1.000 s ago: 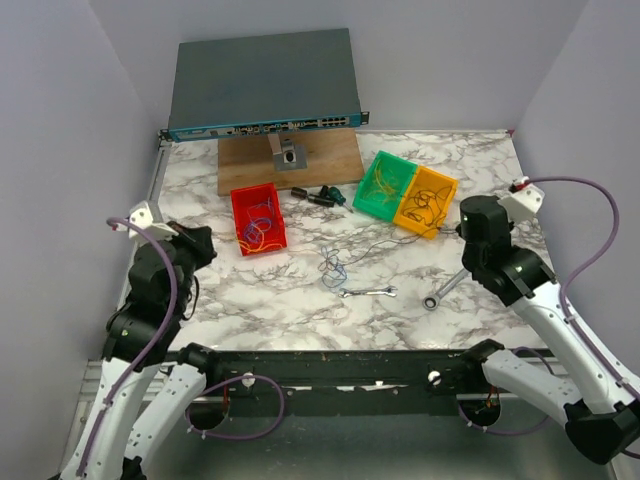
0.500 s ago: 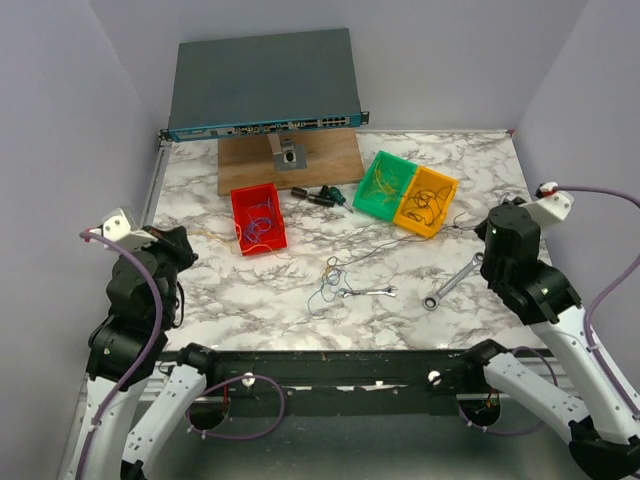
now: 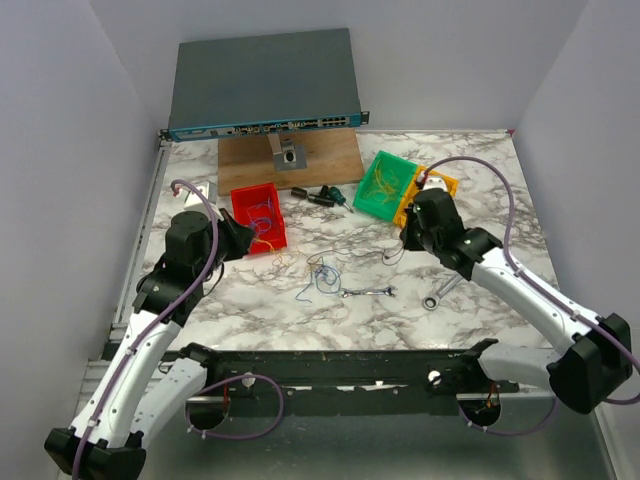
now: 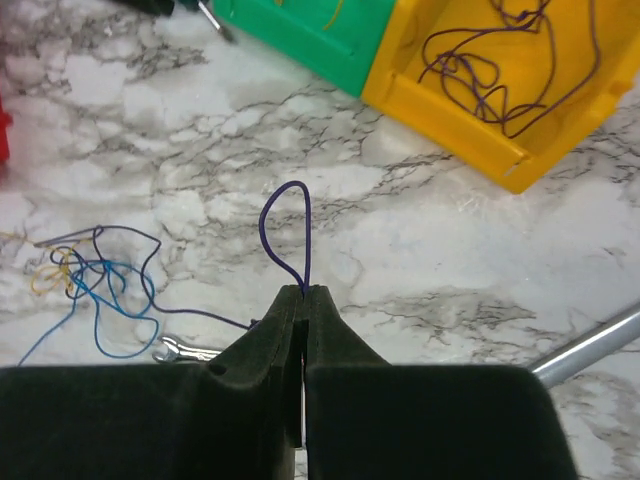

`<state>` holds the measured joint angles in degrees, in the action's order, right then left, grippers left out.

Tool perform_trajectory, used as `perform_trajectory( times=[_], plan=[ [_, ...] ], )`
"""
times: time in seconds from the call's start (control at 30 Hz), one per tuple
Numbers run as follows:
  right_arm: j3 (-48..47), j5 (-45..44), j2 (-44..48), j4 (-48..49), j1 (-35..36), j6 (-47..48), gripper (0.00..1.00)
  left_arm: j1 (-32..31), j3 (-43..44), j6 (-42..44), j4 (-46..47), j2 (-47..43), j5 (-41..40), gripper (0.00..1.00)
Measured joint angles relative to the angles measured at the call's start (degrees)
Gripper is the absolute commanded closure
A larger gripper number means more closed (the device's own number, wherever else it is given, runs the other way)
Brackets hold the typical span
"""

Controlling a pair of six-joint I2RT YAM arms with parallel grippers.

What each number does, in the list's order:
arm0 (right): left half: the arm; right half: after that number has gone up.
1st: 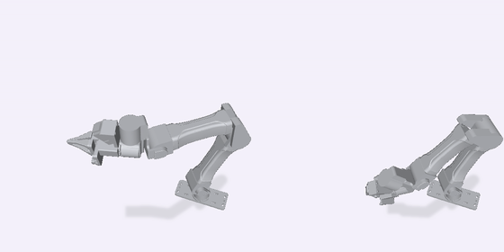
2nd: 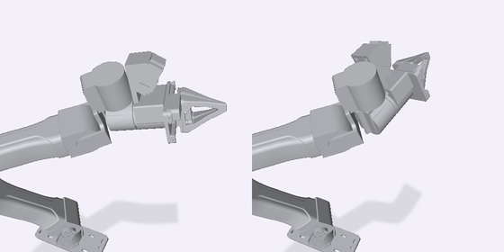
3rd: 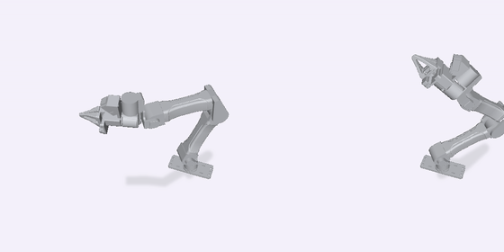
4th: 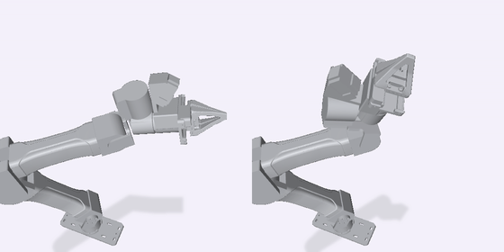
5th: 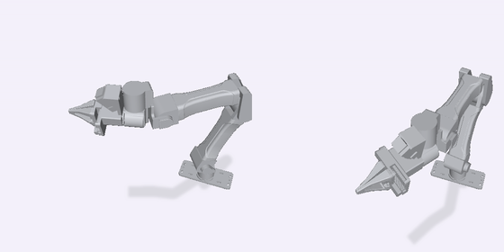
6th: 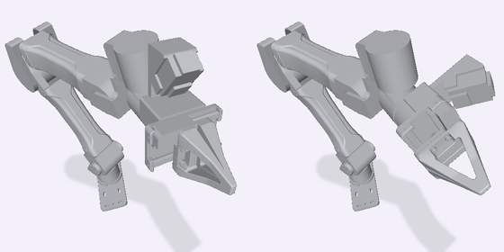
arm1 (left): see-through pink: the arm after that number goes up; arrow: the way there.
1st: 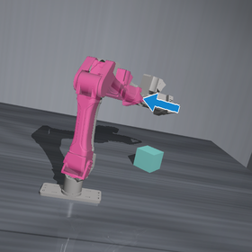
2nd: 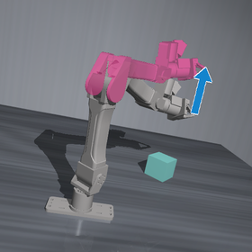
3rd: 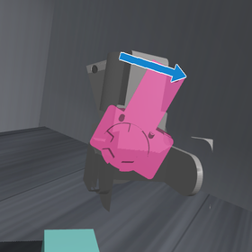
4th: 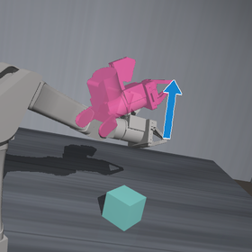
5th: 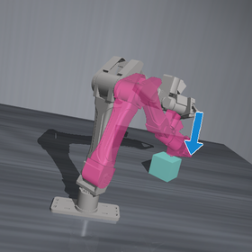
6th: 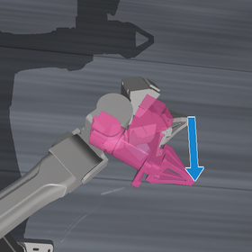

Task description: Untangle the cables

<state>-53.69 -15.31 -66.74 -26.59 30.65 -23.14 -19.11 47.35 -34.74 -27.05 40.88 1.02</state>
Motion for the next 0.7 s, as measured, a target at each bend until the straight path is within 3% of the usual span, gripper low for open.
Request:
perform_trajectory(
  times=[0.07, 0.1, 0.2, 0.43, 0.57, 0.7],
  plan=[
    [0.1, 1.3, -2.1, 0.0, 1.1, 0.3, 0.49, -0.3, -0.1, -0.1, 0.1, 1.1, 0.7, 1.0],
    [0.1, 1.5, -2.9, 0.1, 1.3, 0.1, 0.39, -0.5, -0.1, -0.2, 0.3, 1.5, 1.0, 1.0],
    [0.1, 2.2, -5.0, 0.1, 1.5, 1.1, 0.26, -0.5, -0.1, -0.2, 0.5, 1.5, 1.0, 1.0],
    [-0.3, 8.4, -6.6, 4.4, 4.0, 3.3, 0.27, -0.5, 0.0, 0.7, 0.7, 1.0, 0.7, 1.0],
    [-1.6, 13.1, -11.5, 8.8, 7.9, 5.2, 0.38, -0.5, 0.1, 1.2, 0.7, 0.7, 0.6, 1.0],
    [-3.3, 18.3, -18.4, 13.9, 11.3, 8.4, 0.39, -0.5, 0.1, 1.4, 0.7, 0.4, 0.5, 1.0]
  ],
)
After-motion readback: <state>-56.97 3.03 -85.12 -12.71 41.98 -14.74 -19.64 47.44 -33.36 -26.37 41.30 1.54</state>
